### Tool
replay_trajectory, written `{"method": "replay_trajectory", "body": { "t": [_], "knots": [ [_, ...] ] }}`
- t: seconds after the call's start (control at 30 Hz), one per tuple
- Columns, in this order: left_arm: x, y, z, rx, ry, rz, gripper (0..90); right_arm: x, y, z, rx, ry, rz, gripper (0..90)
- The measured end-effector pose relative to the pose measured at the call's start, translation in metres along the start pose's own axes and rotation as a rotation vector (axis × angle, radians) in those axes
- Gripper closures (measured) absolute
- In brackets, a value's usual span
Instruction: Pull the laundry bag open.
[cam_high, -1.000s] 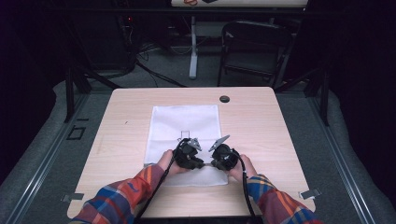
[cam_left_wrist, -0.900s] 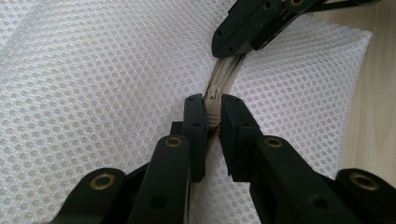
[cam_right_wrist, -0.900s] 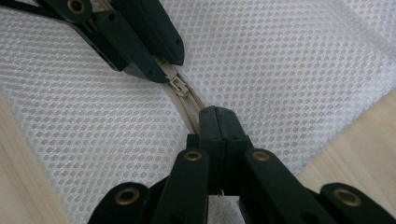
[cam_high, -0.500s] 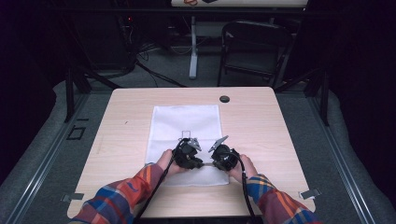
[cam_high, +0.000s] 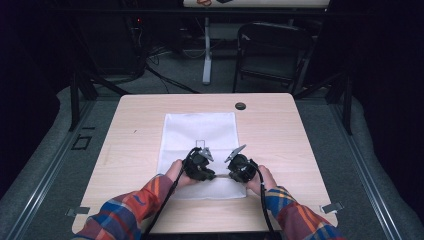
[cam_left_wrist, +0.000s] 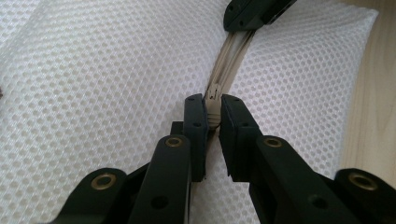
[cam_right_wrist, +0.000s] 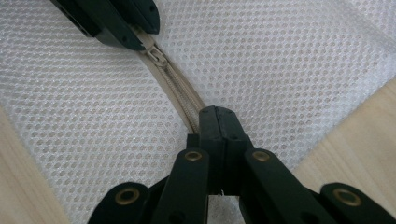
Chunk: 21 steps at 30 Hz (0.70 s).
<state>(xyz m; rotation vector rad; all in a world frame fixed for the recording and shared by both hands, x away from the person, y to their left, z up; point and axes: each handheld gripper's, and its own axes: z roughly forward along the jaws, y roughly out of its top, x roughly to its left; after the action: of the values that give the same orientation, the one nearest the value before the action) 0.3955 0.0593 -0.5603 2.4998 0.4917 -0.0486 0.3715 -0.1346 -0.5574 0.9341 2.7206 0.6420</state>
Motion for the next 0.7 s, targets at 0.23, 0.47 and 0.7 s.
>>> {"method": "replay_trajectory", "body": {
  "t": [0.23, 0.47, 0.7],
  "knots": [
    [0.0014, -0.0031, -0.0033, 0.003, -0.001, -0.009, 81.3, -0.0025, -0.0017, -0.0011, 0.005, -0.003, 0.004, 90.0],
    [0.0013, -0.0037, -0.0044, 0.002, -0.001, -0.011, 81.3, -0.0027, -0.0019, -0.0013, 0.006, -0.002, 0.005, 90.0],
    [0.0009, -0.0042, -0.005, 0.002, -0.006, -0.011, 81.4, -0.0027, -0.002, -0.0012, 0.003, 0.0, 0.008, 90.0]
  ]
}}
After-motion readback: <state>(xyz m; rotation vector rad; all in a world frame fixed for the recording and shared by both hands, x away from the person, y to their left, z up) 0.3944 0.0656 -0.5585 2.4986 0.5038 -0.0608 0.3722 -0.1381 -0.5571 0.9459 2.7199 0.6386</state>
